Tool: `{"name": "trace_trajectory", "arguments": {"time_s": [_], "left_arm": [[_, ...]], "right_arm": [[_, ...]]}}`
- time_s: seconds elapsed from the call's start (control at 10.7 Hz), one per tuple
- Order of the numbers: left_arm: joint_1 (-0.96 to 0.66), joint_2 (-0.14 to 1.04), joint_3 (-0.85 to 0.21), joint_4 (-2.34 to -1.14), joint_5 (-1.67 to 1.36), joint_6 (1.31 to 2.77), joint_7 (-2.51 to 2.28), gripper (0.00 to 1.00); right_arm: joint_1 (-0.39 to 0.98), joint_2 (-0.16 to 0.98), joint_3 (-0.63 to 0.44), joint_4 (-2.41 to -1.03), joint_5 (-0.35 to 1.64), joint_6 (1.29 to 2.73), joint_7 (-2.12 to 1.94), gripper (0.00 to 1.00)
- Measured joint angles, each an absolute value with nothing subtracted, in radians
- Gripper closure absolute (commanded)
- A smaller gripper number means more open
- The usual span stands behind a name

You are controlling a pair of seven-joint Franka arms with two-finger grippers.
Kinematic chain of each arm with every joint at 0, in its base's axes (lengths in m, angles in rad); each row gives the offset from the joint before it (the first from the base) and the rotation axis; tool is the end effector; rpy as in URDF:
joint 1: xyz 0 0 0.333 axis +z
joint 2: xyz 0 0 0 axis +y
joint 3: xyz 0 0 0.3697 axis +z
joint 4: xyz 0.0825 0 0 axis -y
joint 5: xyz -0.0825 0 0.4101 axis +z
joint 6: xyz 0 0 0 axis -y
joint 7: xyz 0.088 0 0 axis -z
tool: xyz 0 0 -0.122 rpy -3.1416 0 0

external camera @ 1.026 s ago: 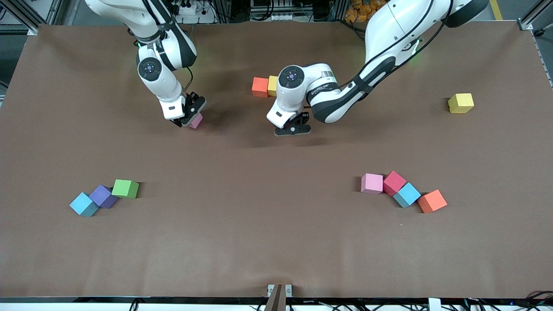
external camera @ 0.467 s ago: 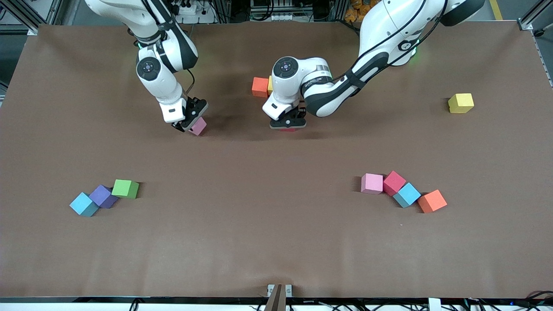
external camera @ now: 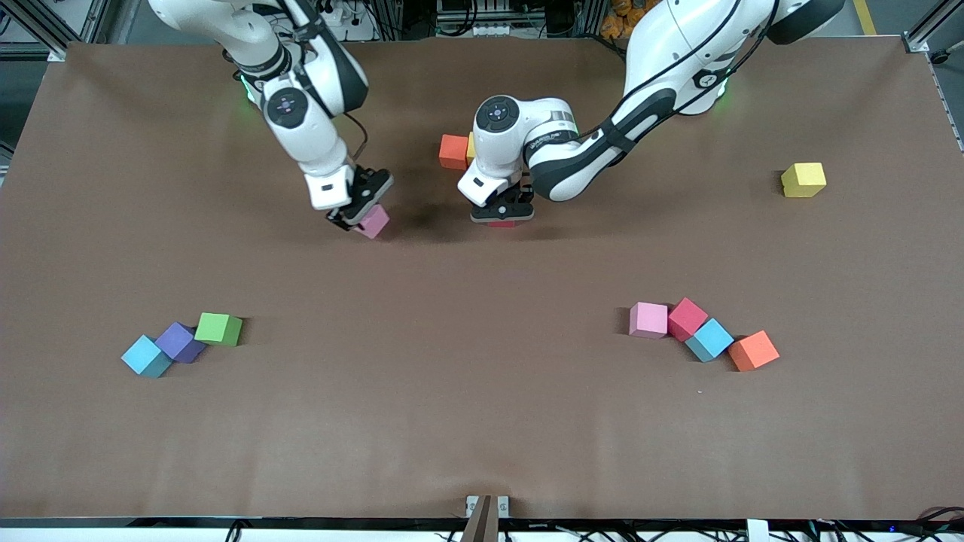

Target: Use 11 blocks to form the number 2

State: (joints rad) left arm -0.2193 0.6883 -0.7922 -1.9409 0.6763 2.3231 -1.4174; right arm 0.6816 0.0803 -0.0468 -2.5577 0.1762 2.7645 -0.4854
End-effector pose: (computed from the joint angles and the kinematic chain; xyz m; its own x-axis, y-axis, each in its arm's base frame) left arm 0.3850 -0.5280 0.2193 0.9997 0.0242 -0.0055 0.0241 -0.9996 -0.0158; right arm 0.3939 0.2818 0.2654 0.5678 0.8105 0.1438 0.8202 -0.5719 -0.0156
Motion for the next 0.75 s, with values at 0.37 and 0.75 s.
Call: {"name": "trace_trajectory", "arguments": {"time_s": [0.37, 0.75], "left_arm": [[-0.237, 0.687, -0.793, -1.944, 0.68, 2.324, -1.42, 0.8], [-0.241, 0.686, -0.793, -1.949, 0.687, 2.324, -1.42, 0.0]], "right_arm": [[0.715, 0.151, -0.045, -2.428, 0.175, 2.635, -0.514, 0.89], [0.727, 0.192, -0.044, -2.386, 0.175, 2.609, -0.603, 0.88]]}}
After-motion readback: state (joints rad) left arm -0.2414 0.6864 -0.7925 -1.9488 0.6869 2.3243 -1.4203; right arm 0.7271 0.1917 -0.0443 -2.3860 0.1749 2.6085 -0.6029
